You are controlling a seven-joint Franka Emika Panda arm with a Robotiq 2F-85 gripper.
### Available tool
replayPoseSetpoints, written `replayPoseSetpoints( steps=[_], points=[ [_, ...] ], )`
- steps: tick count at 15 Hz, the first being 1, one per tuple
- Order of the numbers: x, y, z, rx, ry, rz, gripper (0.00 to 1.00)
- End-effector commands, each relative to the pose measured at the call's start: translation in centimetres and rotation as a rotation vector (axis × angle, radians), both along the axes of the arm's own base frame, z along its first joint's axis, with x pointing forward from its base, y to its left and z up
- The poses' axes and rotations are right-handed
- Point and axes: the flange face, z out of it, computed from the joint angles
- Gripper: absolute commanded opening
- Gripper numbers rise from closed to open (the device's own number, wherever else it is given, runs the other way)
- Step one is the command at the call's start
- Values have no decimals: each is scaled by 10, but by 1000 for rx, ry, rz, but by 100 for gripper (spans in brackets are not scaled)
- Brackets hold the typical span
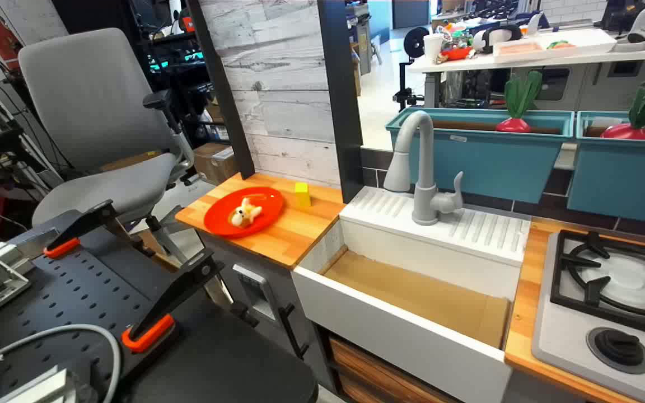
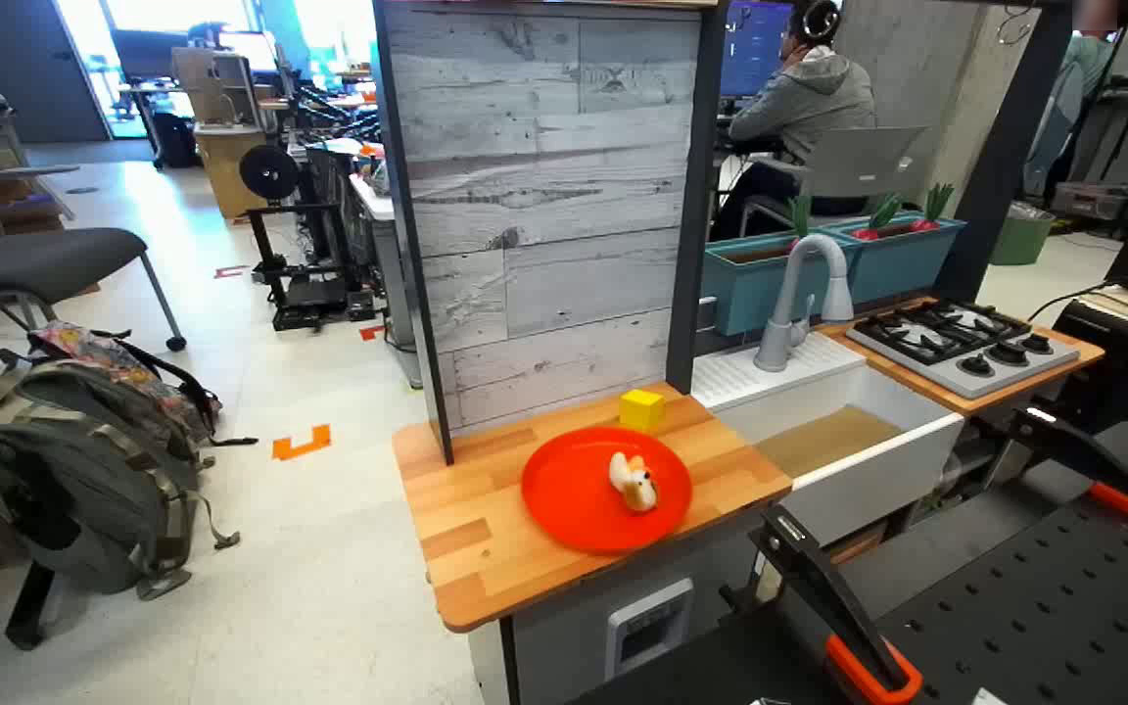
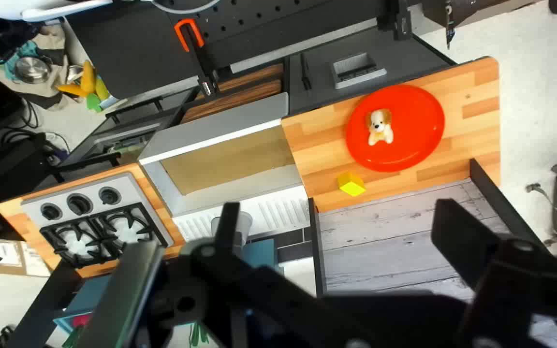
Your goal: Turn the faucet to the left
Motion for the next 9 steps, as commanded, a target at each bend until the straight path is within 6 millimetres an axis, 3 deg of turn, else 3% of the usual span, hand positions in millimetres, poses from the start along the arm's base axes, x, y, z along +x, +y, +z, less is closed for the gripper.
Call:
replayPoseSetpoints(
  steps=[1,6,9],
  points=[
    [0,0,1,0,1,0,100],
    [42,-27,1,29,-48,-23,100],
    [74,-56,-3,59,-55,-62,100]
  ],
)
